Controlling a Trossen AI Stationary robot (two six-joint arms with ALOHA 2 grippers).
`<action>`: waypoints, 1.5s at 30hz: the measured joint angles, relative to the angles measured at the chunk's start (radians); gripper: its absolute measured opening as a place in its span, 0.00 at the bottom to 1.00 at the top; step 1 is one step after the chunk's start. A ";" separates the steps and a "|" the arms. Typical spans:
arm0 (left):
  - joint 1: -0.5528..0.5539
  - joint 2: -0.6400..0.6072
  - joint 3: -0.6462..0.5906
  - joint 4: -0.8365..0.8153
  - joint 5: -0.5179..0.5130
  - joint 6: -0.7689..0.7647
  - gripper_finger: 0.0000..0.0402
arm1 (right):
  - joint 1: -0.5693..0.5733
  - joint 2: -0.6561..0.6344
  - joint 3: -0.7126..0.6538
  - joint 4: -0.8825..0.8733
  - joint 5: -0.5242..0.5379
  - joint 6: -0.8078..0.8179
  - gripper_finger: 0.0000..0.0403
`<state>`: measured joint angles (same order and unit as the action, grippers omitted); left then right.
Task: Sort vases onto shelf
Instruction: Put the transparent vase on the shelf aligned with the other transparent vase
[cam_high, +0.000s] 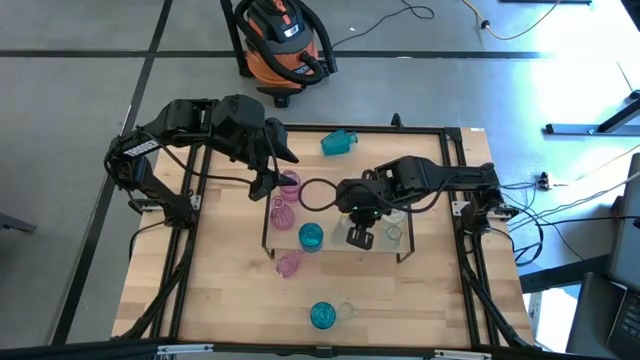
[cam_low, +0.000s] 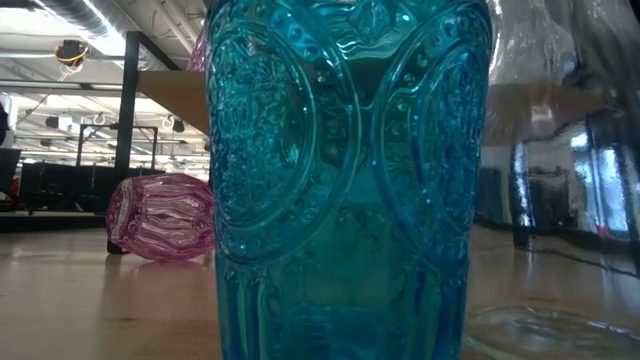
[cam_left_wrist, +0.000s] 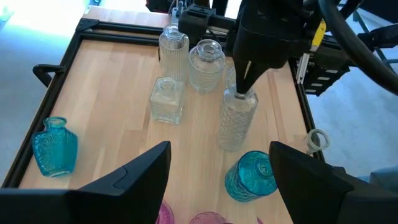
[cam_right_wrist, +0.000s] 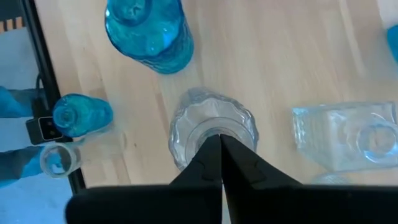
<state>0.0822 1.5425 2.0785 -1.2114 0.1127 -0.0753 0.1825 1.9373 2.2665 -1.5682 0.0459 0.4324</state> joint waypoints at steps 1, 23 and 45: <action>0.000 0.000 0.000 0.000 0.000 0.000 0.66 | 0.000 0.000 -0.001 -0.005 0.003 0.000 0.00; 0.000 0.000 0.000 0.003 -0.022 0.027 0.66 | -0.002 0.019 0.057 0.002 -0.012 -0.019 0.00; 0.001 0.000 0.000 0.009 -0.026 0.058 0.66 | -0.053 0.021 0.057 -0.003 -0.171 -0.127 0.00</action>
<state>0.0830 1.5425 2.0785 -1.2022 0.0863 -0.0177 0.1299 1.9579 2.3238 -1.5711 -0.1253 0.3051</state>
